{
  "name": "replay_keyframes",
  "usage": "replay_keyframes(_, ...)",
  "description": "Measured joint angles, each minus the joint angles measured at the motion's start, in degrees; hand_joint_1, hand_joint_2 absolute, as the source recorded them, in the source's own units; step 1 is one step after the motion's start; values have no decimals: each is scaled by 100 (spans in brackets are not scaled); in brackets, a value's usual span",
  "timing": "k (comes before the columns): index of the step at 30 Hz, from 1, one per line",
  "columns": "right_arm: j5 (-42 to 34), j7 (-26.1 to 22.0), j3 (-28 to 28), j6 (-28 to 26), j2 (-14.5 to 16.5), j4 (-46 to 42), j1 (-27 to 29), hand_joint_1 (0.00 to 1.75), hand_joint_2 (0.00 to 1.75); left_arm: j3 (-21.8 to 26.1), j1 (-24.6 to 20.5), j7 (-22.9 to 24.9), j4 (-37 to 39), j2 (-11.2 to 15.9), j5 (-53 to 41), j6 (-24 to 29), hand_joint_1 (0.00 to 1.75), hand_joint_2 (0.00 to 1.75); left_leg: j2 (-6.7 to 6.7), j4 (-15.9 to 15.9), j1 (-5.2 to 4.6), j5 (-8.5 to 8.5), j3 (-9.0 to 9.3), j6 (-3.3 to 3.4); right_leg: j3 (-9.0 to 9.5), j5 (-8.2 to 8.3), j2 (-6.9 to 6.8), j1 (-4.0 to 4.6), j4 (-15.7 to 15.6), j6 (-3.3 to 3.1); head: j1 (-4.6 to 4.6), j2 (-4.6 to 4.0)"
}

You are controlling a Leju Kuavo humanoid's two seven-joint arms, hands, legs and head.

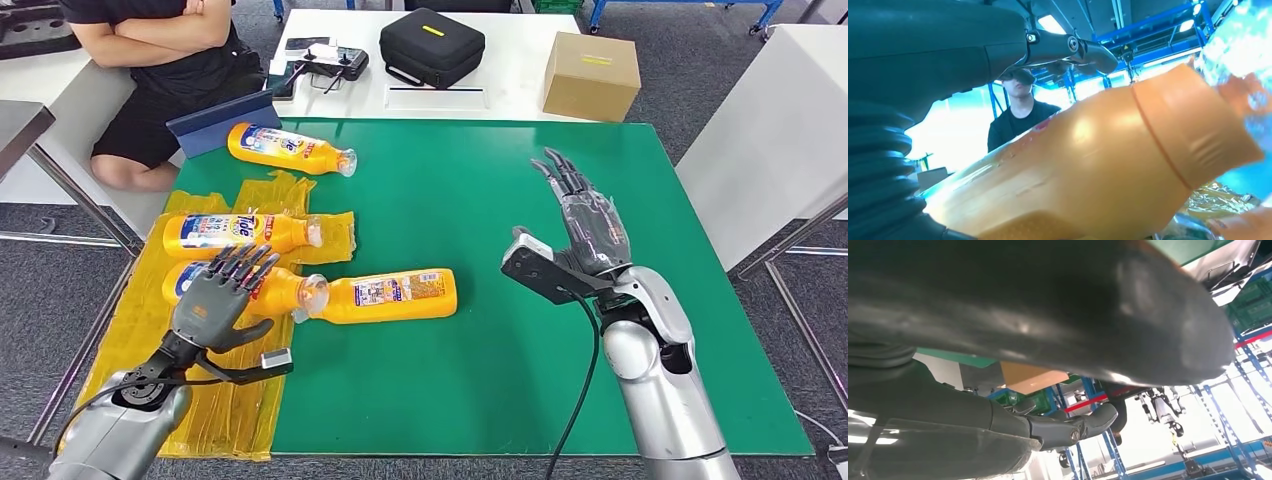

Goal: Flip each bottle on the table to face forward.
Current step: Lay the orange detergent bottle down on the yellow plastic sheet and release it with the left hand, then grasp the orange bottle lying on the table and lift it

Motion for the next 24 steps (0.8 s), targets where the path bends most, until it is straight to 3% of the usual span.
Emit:
replay_keyframes(8, 166, 89, 45, 23, 35, 61, 3, 0, 0, 16, -17, -46, -56, 1, 188, -154, 0, 0, 0, 0, 0, 0, -1, 0, -1, 0, 0, 0, 0, 0, 1, 0)
replay_keyframes(16, 522, 162, 275, 135, 141, 171, 26, 0, 0, 129, -171, -304, -36, -1, 941, -303, 0, 0, 0, 0, 1, 0, 0, 0, 0, 0, 0, 2, 1, 0, -1, 0)
replay_keyframes(24, 836, 268, 960, 40, 166, 658, 26, 0, 0, 598, -283, -1136, -265, -44, 3655, -1284, 0, 0, -1, -1, 3, 1, 0, -1, 0, 0, -1, 2, 2, 0, -1, 0)
